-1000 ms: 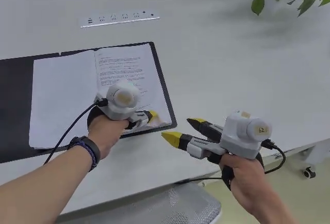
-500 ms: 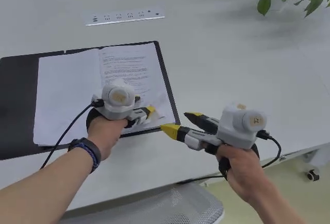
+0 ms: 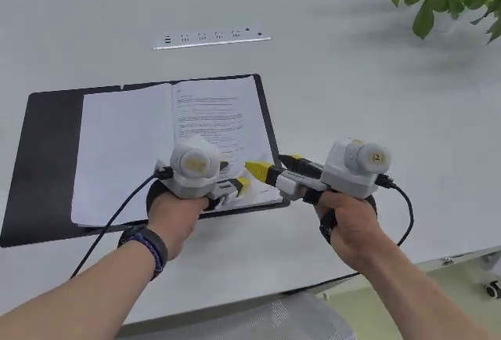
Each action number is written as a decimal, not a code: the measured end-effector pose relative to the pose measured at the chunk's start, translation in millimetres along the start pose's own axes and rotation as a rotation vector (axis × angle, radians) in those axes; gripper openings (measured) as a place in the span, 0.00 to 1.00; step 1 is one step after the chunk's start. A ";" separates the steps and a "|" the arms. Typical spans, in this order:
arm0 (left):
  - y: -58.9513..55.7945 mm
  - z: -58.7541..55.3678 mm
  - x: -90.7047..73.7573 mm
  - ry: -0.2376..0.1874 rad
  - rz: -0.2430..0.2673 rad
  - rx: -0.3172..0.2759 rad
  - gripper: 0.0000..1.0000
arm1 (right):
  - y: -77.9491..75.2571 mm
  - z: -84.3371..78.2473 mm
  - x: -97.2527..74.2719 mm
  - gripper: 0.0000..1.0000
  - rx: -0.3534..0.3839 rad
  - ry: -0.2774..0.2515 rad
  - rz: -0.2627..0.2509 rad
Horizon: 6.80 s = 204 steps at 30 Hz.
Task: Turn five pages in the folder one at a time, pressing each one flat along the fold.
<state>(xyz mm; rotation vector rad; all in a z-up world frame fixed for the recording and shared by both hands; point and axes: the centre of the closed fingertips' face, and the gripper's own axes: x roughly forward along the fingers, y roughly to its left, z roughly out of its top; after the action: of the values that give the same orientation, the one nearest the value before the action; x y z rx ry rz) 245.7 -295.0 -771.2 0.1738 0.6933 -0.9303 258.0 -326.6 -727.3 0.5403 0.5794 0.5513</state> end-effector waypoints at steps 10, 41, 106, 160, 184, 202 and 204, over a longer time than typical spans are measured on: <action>-3.3 -9.3 -4.7 -0.004 0.006 -0.012 0.37 | -1.7 -1.9 11.8 0.48 0.032 0.011 0.027; -4.2 -9.2 -106.3 -0.021 0.090 -0.035 0.57 | -4.5 -33.5 -18.2 0.00 0.156 -0.023 -0.075; 37.0 -69.4 -273.0 -0.200 0.240 -0.152 0.62 | 122.5 -76.5 60.9 0.00 0.106 0.084 0.012; 98.1 -112.2 -340.2 -0.256 0.357 -0.301 0.65 | 205.2 -131.3 185.9 0.00 0.290 0.196 0.087; 99.3 -120.8 -329.7 -0.206 0.336 -0.289 0.64 | 205.1 -146.2 194.6 0.25 0.291 0.214 0.110; 95.3 -112.3 -302.0 -0.186 0.281 -0.260 0.58 | 220.1 -117.1 107.2 0.38 -0.009 0.243 0.232; 95.0 -111.2 -296.4 -0.174 0.270 -0.247 0.58 | 213.7 -118.3 93.7 0.39 -0.056 0.253 0.214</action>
<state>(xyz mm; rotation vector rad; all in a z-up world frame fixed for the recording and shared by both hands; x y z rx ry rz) 148.9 10.0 -688.6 -0.0328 0.6001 -0.5881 180.0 -77.2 -714.8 0.4854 0.7489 0.8443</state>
